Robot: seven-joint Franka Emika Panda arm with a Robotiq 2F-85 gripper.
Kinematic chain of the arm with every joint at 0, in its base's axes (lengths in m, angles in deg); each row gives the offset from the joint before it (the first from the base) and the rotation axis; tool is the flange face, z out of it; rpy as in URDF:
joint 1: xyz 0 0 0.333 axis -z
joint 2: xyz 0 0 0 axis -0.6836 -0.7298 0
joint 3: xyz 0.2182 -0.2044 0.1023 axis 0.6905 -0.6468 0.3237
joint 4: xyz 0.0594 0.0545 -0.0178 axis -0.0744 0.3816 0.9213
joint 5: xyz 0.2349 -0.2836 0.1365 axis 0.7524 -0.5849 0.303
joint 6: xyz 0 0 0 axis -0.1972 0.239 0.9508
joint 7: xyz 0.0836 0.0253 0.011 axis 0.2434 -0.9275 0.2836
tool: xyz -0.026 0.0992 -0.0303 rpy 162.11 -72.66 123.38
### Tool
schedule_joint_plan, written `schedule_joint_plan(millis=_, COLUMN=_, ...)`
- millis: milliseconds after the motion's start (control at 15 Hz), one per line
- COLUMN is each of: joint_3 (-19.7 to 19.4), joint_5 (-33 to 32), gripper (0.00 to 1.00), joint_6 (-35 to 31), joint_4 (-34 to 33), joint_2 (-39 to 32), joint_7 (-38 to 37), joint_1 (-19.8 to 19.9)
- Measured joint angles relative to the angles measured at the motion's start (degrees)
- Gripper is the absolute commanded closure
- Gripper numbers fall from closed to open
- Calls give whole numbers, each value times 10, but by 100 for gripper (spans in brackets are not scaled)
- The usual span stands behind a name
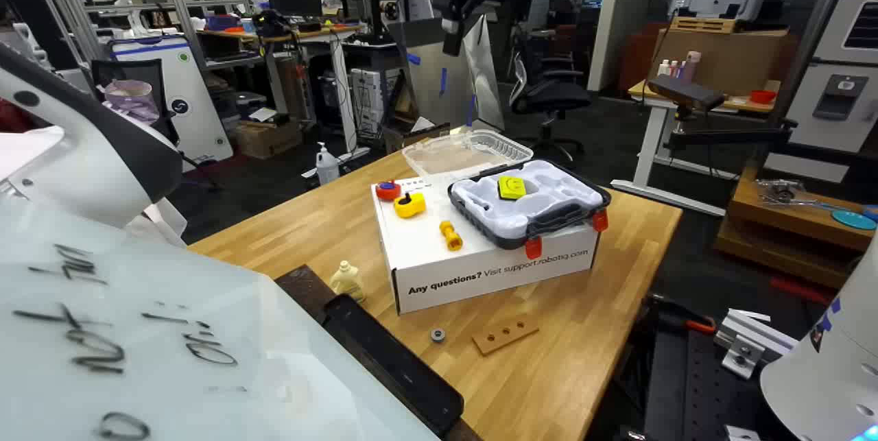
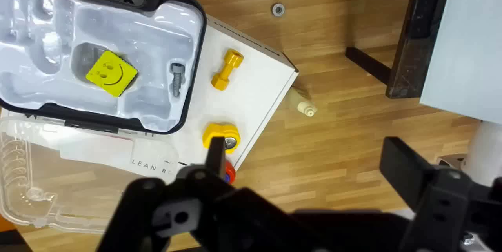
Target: Pick up the yellow object and put it inside the tray
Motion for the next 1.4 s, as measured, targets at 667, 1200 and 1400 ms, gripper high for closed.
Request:
schedule_joint_plan(millis=667, joint_3=1, joint_5=1, gripper=0, joint_6=-4, joint_4=-2, joint_2=-61, joint_7=-2, joint_1=-1)
schedule_joint_plan(millis=1200, joint_3=8, joint_5=8, gripper=0, joint_6=-12, joint_4=-35, joint_2=-157, joint_7=-12, joint_1=-4)
schedule_joint_plan(millis=1400, joint_3=8, joint_5=8, gripper=0, joint_6=-12, joint_4=-35, joint_2=-156, joint_7=-12, joint_1=-4)
